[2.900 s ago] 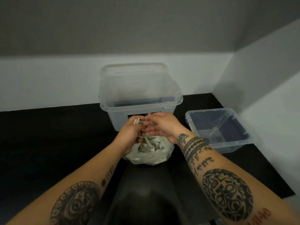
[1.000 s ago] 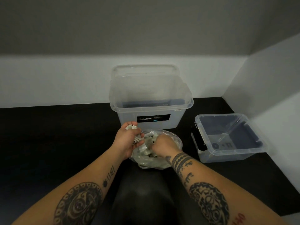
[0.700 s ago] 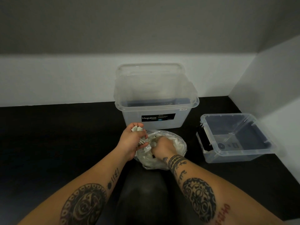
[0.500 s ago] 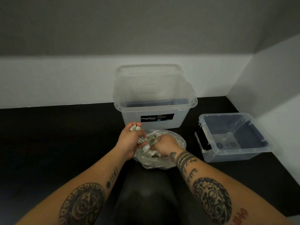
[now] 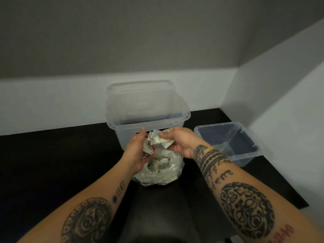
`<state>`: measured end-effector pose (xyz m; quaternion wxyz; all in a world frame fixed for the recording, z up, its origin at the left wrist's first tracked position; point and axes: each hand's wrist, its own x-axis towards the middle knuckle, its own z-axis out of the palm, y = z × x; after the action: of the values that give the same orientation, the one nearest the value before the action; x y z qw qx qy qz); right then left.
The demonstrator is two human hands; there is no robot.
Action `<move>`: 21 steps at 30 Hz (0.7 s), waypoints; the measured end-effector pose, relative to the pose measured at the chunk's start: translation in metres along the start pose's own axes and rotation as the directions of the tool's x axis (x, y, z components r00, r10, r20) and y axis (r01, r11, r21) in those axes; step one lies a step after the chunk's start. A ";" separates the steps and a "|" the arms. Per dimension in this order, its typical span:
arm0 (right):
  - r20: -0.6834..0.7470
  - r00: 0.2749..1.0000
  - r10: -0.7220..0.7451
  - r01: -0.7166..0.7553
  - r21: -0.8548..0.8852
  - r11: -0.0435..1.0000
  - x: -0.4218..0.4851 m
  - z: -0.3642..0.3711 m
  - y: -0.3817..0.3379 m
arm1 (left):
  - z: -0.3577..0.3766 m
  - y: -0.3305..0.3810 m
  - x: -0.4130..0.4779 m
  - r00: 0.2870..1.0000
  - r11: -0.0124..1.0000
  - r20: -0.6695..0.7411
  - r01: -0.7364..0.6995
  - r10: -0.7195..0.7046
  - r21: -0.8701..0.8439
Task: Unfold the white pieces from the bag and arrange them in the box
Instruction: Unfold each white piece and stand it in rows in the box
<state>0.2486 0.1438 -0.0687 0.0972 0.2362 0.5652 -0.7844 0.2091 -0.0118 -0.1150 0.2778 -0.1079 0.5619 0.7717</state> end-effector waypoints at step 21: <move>-0.275 0.959 -0.072 0.110 0.126 0.986 -0.016 0.006 0.026 | 0.013 -0.008 -0.012 0.996 0.930 0.083 0.023 0.008 -0.366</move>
<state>0.2718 0.1277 -0.0810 -0.0334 0.3206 0.5271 -0.7863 0.2253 -0.0022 -0.1110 0.2790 -0.1279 0.3954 0.8657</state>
